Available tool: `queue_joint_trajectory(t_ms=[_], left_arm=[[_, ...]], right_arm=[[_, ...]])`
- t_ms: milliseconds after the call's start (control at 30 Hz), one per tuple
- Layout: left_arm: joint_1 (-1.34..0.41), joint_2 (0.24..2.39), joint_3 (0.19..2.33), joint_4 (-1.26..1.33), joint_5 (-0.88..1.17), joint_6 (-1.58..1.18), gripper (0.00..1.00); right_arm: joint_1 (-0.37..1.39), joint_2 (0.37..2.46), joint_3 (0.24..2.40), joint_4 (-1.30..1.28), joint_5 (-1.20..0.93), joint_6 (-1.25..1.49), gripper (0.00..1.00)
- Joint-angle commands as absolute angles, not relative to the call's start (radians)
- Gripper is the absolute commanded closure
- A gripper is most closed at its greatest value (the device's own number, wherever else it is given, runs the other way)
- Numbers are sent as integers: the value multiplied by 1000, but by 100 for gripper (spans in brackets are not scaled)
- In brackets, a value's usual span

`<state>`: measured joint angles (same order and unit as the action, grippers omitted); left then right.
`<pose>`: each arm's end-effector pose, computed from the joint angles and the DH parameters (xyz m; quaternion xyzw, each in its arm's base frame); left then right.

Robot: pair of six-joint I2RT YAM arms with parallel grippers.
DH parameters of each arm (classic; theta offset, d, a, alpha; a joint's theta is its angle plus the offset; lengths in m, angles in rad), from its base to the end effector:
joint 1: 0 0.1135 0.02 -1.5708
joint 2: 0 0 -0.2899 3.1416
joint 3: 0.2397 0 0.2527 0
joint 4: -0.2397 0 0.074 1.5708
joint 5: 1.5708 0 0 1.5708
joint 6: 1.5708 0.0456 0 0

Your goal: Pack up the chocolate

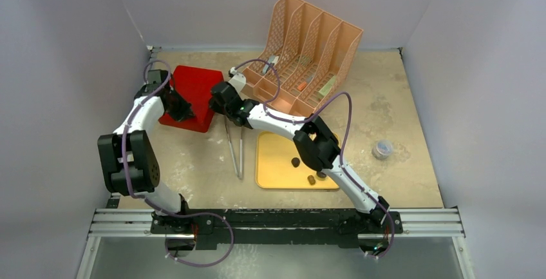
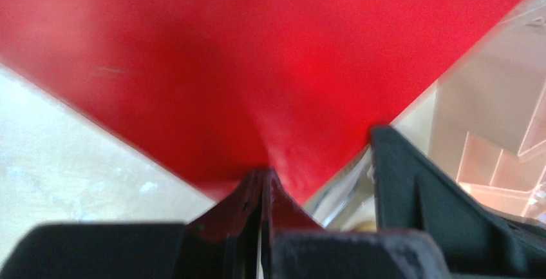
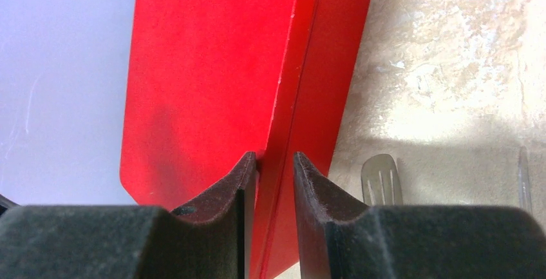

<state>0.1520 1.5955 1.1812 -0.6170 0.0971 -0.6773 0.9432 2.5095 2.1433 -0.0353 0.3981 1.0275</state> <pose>0.3341 0.0467 0.2570 -0.3760 0.8863 -0.1143 0.2449 0.3733 0.4845 0.2076 0.1435 0.8121 0.3598 0.4364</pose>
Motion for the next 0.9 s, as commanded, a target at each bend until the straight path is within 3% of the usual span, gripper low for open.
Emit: queue_joint_trajectory(t_ms=[0, 533, 867], left_arm=[[136, 1632, 1057, -528, 136, -697, 100], [132, 1516, 1267, -638, 159, -727, 100], [65, 1548, 952, -553, 62, -714, 100]], right_arm=[[936, 2474, 2115, -153, 424, 1001, 71], [936, 2456, 2087, -118, 424, 999, 71], [936, 2457, 2087, -128, 421, 989, 71]])
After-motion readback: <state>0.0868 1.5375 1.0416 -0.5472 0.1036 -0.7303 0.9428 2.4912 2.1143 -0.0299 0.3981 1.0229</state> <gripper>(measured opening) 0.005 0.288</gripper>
